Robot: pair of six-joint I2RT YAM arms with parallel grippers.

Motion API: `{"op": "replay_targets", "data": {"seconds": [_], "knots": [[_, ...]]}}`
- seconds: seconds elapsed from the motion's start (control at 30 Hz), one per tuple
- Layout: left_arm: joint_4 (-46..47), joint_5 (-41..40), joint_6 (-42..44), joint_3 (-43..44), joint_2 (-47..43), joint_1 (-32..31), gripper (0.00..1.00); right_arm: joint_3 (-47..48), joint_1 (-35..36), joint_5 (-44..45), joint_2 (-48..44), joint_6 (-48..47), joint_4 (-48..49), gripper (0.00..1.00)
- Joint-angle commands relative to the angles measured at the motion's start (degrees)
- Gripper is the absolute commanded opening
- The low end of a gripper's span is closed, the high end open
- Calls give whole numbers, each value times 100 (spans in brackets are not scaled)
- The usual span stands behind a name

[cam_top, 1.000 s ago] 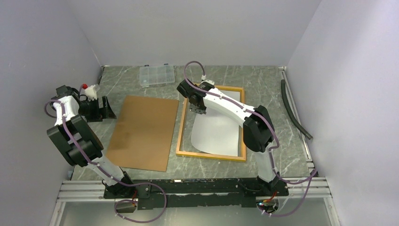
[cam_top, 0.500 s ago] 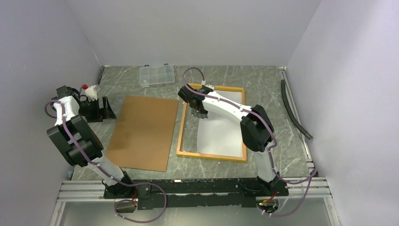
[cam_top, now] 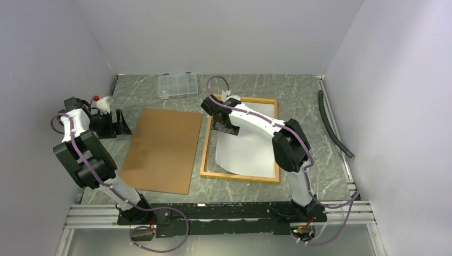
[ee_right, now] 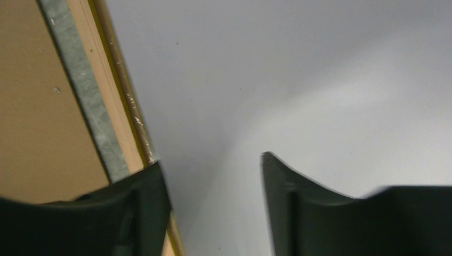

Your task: Put the photo into the frame

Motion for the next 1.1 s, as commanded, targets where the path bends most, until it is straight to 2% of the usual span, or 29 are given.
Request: {"op": "replay_targets", "data": {"seconds": [0.0, 0.1, 0.4, 0.6, 0.73, 0.9, 1.07], "knots": [[114, 147, -10, -30, -289, -10, 94, 257, -9, 42, -178, -249, 236, 78], [12, 263, 42, -1, -275, -9, 94, 264, -9, -9, -285, -439, 407, 85], [-32, 289, 25, 151, -339, -11, 94, 191, -10, -356, -488, -769, 750, 97], [12, 357, 31, 112, -303, -15, 94, 117, -1, -730, -595, -851, 1180, 98], [-65, 387, 157, 89, -243, -15, 94, 74, 25, -1322, -487, -882, 1640, 98], [-130, 370, 428, -45, -78, -16, 88, 184, 217, -2291, -19, -858, 2294, 95], [-70, 272, 595, -274, 59, -13, 84, 802, 445, -2617, 669, -815, 2176, 94]]}}
